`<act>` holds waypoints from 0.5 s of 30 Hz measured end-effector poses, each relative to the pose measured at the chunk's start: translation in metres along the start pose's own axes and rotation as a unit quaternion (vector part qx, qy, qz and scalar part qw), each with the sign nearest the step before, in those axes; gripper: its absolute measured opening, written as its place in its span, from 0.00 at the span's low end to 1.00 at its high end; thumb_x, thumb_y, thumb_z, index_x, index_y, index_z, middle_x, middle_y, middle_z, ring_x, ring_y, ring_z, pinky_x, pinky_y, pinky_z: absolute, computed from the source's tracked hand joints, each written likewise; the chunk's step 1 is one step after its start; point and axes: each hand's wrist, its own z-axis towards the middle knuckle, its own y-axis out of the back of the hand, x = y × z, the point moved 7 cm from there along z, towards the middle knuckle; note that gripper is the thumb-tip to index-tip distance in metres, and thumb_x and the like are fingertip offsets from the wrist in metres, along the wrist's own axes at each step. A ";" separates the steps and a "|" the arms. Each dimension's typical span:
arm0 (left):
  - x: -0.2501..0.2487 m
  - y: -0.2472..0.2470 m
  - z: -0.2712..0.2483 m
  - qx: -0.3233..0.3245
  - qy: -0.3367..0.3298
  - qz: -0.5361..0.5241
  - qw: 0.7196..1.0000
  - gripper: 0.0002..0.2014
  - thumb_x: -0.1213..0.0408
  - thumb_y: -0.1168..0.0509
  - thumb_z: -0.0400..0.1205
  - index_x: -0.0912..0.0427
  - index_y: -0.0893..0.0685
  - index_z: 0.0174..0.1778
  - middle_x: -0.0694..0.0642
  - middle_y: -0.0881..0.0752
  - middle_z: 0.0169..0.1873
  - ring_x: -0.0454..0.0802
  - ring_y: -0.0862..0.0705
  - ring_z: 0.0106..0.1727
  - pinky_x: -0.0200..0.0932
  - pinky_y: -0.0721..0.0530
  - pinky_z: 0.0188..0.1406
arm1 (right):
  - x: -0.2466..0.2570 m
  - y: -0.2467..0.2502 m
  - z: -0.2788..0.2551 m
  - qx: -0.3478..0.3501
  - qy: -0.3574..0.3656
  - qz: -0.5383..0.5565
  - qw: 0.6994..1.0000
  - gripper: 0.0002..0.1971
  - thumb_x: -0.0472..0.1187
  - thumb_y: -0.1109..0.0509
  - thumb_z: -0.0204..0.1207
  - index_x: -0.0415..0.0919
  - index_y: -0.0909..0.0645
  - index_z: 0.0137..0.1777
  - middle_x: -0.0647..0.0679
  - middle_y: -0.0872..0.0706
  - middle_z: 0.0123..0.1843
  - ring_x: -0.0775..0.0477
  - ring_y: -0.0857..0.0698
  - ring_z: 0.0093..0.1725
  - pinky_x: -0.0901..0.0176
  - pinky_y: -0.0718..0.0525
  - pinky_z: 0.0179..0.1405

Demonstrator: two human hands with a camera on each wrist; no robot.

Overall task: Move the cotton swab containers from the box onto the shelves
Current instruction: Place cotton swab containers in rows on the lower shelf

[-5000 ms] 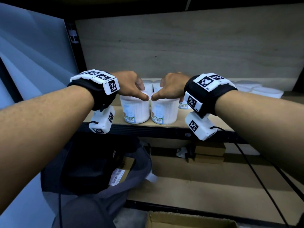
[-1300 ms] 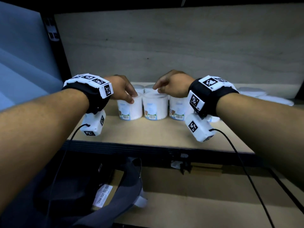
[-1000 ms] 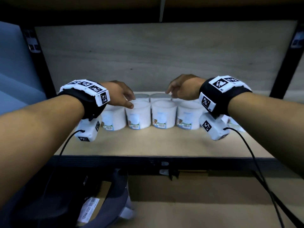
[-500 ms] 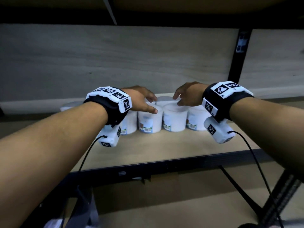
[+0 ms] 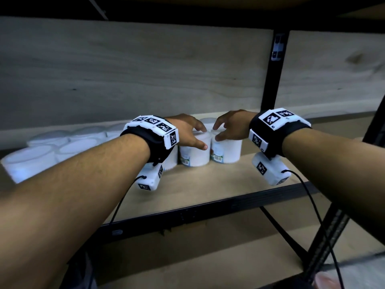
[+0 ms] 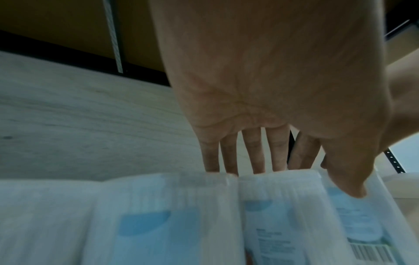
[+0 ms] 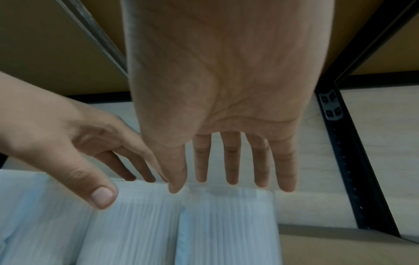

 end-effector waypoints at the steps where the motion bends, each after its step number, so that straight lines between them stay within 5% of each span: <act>1: -0.003 -0.001 0.002 0.000 -0.002 0.004 1.000 0.35 0.34 0.30 0.71 0.38 0.25 0.74 0.44 0.26 0.75 0.47 0.25 0.73 0.42 0.28 0.72 | 0.000 -0.001 0.000 0.000 0.001 0.002 1.000 0.23 0.60 0.28 0.73 0.59 0.20 0.68 0.52 0.18 0.69 0.46 0.20 0.67 0.56 0.22 0.66; 15: -0.010 0.002 0.008 -0.025 0.023 0.005 0.999 0.30 0.40 0.28 0.73 0.42 0.20 0.72 0.48 0.23 0.73 0.49 0.24 0.72 0.41 0.27 0.65 | -0.001 -0.007 0.006 -0.002 -0.009 0.020 1.000 0.21 0.58 0.29 0.74 0.61 0.20 0.67 0.53 0.22 0.72 0.46 0.22 0.68 0.60 0.24 0.56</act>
